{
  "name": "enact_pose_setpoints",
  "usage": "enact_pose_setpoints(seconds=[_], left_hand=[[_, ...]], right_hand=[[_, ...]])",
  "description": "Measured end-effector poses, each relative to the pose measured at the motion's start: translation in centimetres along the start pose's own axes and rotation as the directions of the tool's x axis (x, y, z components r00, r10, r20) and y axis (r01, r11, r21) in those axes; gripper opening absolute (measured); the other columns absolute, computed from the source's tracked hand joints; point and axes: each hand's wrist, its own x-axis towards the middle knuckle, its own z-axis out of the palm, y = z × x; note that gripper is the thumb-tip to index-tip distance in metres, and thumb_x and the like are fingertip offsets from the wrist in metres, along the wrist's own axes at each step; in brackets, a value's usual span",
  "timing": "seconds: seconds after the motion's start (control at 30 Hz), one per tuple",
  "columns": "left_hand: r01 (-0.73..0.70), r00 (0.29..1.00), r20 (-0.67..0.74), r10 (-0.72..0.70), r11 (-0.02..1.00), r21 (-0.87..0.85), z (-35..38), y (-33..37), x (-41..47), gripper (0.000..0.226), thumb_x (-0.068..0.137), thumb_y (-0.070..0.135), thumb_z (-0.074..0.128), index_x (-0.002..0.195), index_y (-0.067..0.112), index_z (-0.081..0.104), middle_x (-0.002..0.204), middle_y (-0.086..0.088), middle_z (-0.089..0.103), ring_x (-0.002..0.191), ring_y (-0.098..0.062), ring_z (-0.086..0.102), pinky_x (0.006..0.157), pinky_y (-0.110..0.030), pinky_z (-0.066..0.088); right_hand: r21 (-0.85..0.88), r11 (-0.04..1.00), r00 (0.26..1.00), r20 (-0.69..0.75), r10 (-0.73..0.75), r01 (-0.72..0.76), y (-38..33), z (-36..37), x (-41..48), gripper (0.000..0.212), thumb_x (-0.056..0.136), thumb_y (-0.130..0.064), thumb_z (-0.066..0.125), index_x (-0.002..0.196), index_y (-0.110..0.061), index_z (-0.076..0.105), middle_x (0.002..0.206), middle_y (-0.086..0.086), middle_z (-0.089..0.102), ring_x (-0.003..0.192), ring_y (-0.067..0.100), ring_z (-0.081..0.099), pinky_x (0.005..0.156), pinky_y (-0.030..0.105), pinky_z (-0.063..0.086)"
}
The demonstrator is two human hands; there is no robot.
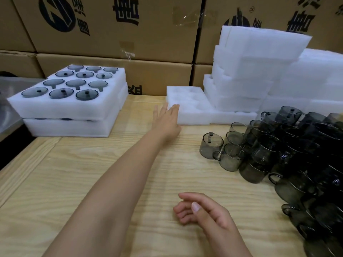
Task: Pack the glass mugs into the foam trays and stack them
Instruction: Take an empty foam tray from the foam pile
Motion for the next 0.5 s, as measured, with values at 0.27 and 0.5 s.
enact_pose_setpoints(seconds=[0.27, 0.5], left_hand=[[-0.161, 0.964, -0.185, 0.191, 0.972, 0.169, -1.0, -0.4, -2.9, 0.029, 0.093, 0.035, 0.048, 0.110, 0.014, 0.061, 0.103, 0.000, 0.057, 0.112, -0.019, 0.048, 0.111, -0.045, -0.019], [-0.196, 0.937, -0.266, 0.226, 0.971, 0.135, -4.7, 2.4, -13.8, 0.023, 0.070, 0.019, 0.078, 0.062, 0.002, 0.063, 0.058, -0.012, 0.058, 0.053, -0.030, 0.058, 0.067, -0.035, 0.045]], right_hand=[[-0.029, 1.000, 1.000, 0.000, -0.004, 0.004, -0.3, 0.0, -0.1, 0.031, 0.081, -0.019, 0.050, 0.102, -0.003, 0.066, 0.086, 0.018, 0.069, 0.075, 0.021, 0.062, 0.071, 0.028, 0.051], [-0.002, 0.999, 0.996, -0.080, -0.050, 0.051, -0.8, 0.3, -0.2, 0.025, 0.083, -0.021, 0.053, 0.096, -0.006, 0.067, 0.080, 0.014, 0.069, 0.073, 0.021, 0.061, 0.067, 0.028, 0.052]])
